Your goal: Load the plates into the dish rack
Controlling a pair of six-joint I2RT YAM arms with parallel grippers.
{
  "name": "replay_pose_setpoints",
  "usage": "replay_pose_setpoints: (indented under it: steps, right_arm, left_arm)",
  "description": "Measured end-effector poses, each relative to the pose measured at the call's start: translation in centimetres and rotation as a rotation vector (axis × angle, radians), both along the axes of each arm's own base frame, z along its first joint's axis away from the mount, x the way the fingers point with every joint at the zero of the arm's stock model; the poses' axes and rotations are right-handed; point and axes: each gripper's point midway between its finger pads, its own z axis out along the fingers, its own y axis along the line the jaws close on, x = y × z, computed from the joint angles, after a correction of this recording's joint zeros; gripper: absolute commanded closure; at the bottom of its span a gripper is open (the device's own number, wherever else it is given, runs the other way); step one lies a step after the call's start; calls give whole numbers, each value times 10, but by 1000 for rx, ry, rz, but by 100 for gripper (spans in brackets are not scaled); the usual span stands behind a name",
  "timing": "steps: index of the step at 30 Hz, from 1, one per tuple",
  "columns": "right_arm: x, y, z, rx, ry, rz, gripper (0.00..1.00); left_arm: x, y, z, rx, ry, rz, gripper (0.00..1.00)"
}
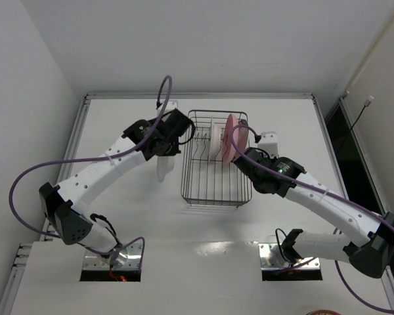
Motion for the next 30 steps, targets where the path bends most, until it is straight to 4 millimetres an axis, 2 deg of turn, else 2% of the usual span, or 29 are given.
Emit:
replay_pose_setpoints:
  steps: [5, 7, 9, 13, 18, 21, 24, 30]
  right_arm:
    - [0, 0, 0, 0, 1, 0, 100]
    - [0, 0, 0, 0, 1, 0, 100]
    - [0, 0, 0, -1, 1, 0, 100]
    - [0, 0, 0, -2, 2, 0, 100]
    - [0, 0, 0, -2, 2, 0, 100]
    - [0, 0, -1, -3, 3, 0, 100]
    - [-1, -1, -4, -10, 10, 0, 100]
    - [-1, -1, -10, -25, 24, 0, 100]
  left_arm:
    - [31, -21, 74, -100, -167, -55, 100]
    - [41, -27, 94, -138, -217, -88, 100]
    - [50, -32, 102, -161, -244, -117, 100]
    - [69, -41, 94, -202, -236, -192, 100]
    - [91, -52, 60, -284, -187, -276, 100]
    - [98, -57, 49, -319, -171, -312, 100]
    - [103, -60, 51, -352, -182, -334, 100]
    - [109, -77, 70, -449, -237, -380, 100]
